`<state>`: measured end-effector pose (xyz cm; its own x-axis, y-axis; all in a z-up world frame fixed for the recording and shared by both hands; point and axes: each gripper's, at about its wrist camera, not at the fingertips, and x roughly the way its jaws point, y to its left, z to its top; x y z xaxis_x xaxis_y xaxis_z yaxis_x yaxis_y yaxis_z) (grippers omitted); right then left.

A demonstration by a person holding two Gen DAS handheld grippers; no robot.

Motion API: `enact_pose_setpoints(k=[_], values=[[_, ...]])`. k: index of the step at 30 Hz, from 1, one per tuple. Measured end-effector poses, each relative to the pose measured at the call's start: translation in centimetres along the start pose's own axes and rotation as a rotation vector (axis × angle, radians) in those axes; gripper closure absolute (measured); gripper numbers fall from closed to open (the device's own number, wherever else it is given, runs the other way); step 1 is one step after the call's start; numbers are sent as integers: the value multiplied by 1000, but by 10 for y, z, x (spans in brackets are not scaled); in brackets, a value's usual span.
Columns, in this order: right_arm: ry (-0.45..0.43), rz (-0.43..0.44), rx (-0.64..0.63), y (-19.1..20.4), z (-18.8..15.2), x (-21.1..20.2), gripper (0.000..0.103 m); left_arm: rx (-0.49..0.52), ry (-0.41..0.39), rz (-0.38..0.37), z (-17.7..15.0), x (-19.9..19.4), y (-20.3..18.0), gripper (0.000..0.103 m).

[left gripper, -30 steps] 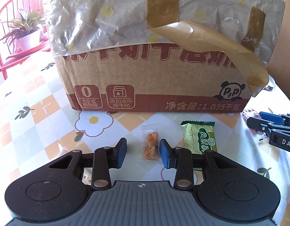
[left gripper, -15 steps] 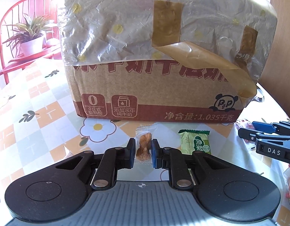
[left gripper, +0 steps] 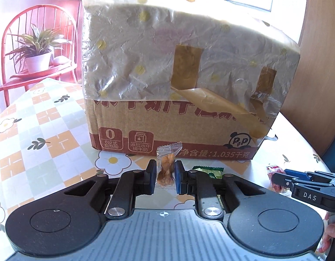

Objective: Organize snacks
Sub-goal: 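Carry the red packet and orange-snack packet over the open box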

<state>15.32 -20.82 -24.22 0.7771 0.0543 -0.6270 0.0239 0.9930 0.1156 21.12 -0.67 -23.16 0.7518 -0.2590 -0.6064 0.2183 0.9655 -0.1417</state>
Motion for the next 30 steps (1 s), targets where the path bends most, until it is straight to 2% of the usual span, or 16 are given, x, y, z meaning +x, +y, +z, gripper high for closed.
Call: enact_pose_setpoints(k=[12,20,24,30], values=[[-87,9,-43,21,5,-36,77,-25,-56,-14,2,-30,4,84],[-198,37,-27,27,24,-69,77,4,-120,-43,9,-47,-4,84],[-268,50,0,28,40,-88,77,14,-173,-59,26,-63,-5,84],[-417,102,55,30,77,-122,77,35,-287,-85,66,-90,-11,84]])
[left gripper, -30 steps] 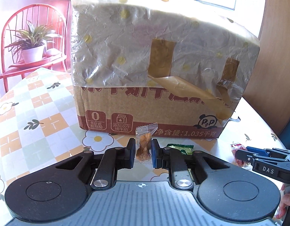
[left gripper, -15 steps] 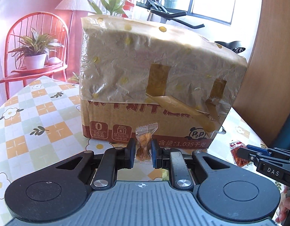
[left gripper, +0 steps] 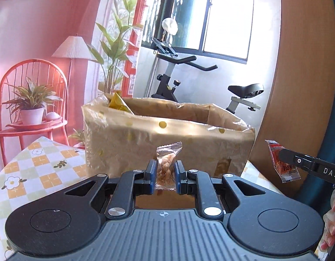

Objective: Organize snacks
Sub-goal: 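Carry the red packet and orange-snack packet over the open box, then open both tools to drop the packets into the box, then move both tools back down to the snacks on the table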

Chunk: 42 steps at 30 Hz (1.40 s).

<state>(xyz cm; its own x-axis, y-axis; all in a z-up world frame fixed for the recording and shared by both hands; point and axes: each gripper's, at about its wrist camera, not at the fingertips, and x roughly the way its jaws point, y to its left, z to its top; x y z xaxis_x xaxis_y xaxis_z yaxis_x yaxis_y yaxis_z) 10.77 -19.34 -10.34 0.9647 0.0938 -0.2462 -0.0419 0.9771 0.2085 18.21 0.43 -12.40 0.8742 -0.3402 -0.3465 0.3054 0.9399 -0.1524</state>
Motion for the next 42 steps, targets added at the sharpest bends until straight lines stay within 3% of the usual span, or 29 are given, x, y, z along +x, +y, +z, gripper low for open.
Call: enact_pose_setpoints(k=[4,8,12,16,18,19,20,28,31,35,38,42], values=[[-73,56,-16,9,33,8,77,6,-38,-20,33,8,-3,84],[-88,106,-30,14,60,40,77,31,-50,-13,70,34,-7,84],[-21,110,-27,12,73,95,77,56,-20,7,94,79,-11,84],[72,97,-35,7,73,136,75,79,50,38,97,119,-11,83],[114,89,-44,6,72,149,72,72,94,51,96,134,-9,70],[121,78,-45,4,70,152,69,57,113,60,95,137,-3,52],[124,70,-44,3,70,153,69,48,114,62,93,138,0,43],[95,38,-32,-4,66,121,67,-33,133,93,87,94,43,42],[75,27,-31,-2,63,104,67,-55,122,60,82,64,53,43],[48,11,0,1,55,82,67,-30,129,73,63,25,56,42],[40,3,31,3,44,67,67,-82,153,76,46,9,68,42],[40,-16,8,13,25,51,67,-143,191,137,17,-1,86,42]])
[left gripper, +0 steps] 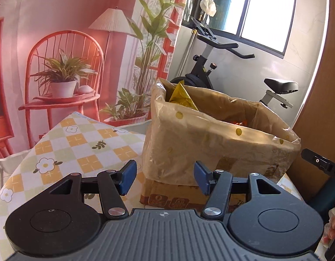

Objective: Organize snacks
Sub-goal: 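Move both tools back down to the snacks on the table, then grasp the white cracker packet with the left tool while the right tool grasps the green packet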

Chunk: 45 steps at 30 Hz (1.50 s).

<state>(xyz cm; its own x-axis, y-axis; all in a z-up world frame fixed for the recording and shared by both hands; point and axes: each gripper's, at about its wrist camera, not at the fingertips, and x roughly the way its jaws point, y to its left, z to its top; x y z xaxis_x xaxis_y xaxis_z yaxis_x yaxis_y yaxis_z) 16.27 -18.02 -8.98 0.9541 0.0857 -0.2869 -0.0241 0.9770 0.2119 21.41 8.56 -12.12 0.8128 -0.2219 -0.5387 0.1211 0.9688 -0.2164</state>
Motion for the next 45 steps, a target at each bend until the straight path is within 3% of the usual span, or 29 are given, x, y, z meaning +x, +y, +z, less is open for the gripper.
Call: enact_pose_setpoints(k=[6,18,21,27,30,33,35,45], values=[[59,-24,-18,7,-30,-3,67,-172,159,35,-50,22,32,43],[170,-40,-7,5,-68,7,67,-249,322,82,-109,81,37,43],[214,-33,2,6,-80,14,67,-190,286,101,-112,84,23,36],[301,1,-19,13,-100,33,66,-75,266,77,-113,96,-2,35],[353,19,-35,17,-111,46,60,-6,257,57,-116,99,-15,36],[411,26,-40,17,-119,58,59,73,246,40,-121,100,-28,37],[442,28,-32,16,-124,66,57,130,238,64,-125,100,-35,45],[549,50,-115,44,-142,102,43,85,215,47,-131,84,-24,54]])
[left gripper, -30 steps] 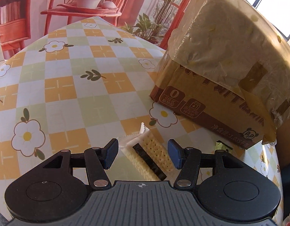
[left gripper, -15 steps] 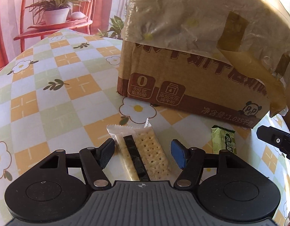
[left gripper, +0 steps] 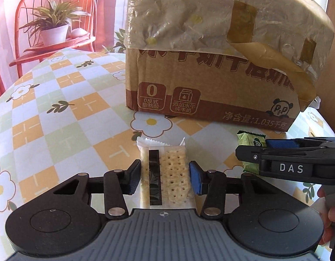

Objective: Organize snacks
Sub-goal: 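Grasp the white cracker packet with the left tool while the right tool grasps the green packet, then carry the cracker packet and green packet over the open box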

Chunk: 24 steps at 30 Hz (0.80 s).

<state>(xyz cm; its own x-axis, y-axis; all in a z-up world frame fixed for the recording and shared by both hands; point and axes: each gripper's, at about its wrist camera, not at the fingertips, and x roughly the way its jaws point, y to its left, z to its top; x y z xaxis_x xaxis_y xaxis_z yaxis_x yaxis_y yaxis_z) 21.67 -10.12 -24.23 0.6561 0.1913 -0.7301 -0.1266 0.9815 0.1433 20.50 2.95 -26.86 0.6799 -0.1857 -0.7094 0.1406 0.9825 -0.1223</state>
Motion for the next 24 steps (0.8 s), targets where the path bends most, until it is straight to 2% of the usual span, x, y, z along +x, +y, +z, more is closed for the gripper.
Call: enact_pose_setpoints(k=[2,3,4,9,19,24], values=[[7,-28,-49,8,-1,1,42,-3,2,0,-1,0,1,54],[5,-31,-57,9,-3,1,45,-6,1,1,-1,-1,2,54],[1,-33,-61,10,-5,0,52,-9,0,1,-1,-1,2,54],[-8,-26,-85,11,-13,-10,64,8,-19,-13,-2,-14,-3,54],[-126,4,-22,-3,-19,-57,65,60,-99,-10,5,-48,-18,54],[-190,26,-3,-3,-16,-80,65,55,-170,-8,22,-74,-19,54]])
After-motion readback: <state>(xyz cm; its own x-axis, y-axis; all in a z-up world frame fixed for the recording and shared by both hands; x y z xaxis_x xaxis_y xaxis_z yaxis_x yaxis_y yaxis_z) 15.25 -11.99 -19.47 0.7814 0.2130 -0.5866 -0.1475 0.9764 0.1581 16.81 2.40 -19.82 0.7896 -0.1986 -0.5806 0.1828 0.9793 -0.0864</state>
